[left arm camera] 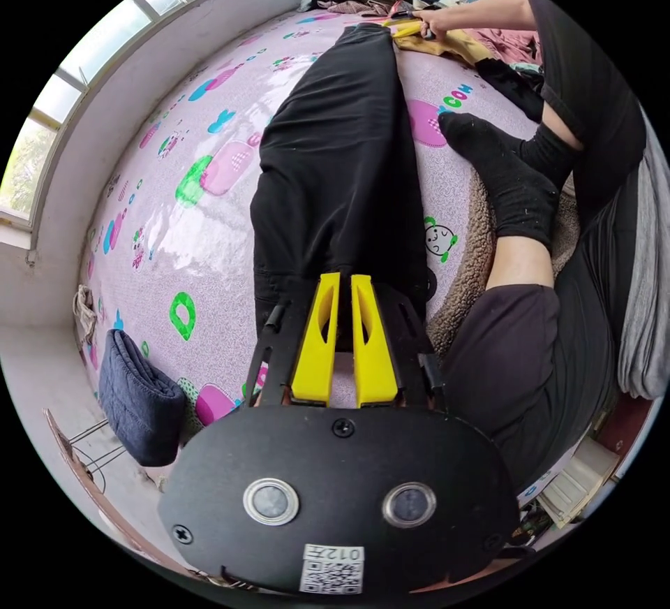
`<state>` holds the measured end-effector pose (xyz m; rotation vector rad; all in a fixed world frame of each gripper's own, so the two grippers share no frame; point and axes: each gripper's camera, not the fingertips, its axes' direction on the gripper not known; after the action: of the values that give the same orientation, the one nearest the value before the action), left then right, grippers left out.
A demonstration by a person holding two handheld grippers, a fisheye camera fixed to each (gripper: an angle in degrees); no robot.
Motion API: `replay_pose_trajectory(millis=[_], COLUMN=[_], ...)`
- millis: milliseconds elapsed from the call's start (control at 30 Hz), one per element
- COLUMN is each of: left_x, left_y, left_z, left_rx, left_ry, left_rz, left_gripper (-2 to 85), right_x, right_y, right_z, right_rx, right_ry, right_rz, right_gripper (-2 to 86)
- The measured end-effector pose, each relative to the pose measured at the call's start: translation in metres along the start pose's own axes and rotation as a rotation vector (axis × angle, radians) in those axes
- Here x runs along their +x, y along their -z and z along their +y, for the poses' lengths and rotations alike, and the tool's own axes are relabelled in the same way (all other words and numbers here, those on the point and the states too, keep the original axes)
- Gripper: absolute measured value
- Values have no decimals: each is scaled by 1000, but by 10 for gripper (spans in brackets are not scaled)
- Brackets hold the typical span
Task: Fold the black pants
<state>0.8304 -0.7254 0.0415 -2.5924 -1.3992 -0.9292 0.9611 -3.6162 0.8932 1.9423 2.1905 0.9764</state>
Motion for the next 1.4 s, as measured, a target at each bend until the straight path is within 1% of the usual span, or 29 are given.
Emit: replay_pose_trajectory(millis=[33,100,167,233,400,533,700,800,867,900,967,1067,1133,1200,1267,1333,1400], left_x=[-1,-6,-12,-16,-39,-57,-46,-39,-40,-43,-49,-46,-29,7,38,56,60], left_y=[2,10,17,23,44,50,27,18,19,21,28,38,31,-3,-35,-61,-76], left_z=[-1,-4,-6,-8,-13,-11,-15,-15,-15,-15,-16,-19,-24,-33,-40,-45,-48], left_rx=[1,15,24,27,57,97,52,37,50,63,82,107,75,1,-80,-149,-172], left_ry=[-2,0,-2,-14,9,77,60,65,89,109,135,145,95,2,-93,-126,-102], left_rz=[-5,-21,-31,-47,-90,-65,-38,-42,-44,-52,-76,-126,-121,1,-13,-31,-34], left_gripper=[4,4,4,4,4,4,4,4,4,4,4,5,4,4,4,3,3], right_x=[-23,-46,-68,-92,-160,-201,-230,-283,-363,-386,-480,-550,-546,-513,-455,-416,-387], right_y=[4,-1,-22,-36,-50,-48,-78,-91,-111,-116,-131,-142,-158,-189,-231,-248,-257], right_z=[8,14,18,25,50,78,102,107,90,85,69,63,64,66,79,90,94], right_rx=[15,-19,-111,-148,-117,14,-18,-12,-60,-72,-94,-75,-66,-100,-139,-116,-92], right_ry=[-7,-41,-114,-137,-149,-149,-185,-122,-3,31,191,341,338,277,171,101,63], right_rz=[14,-3,-65,-68,-79,-213,-249,-233,-218,-217,-212,-217,-159,-82,19,42,-14], right_gripper=[100,103,106,105,94,74,22,9,5,4,2,2,2,2,2,2,2])
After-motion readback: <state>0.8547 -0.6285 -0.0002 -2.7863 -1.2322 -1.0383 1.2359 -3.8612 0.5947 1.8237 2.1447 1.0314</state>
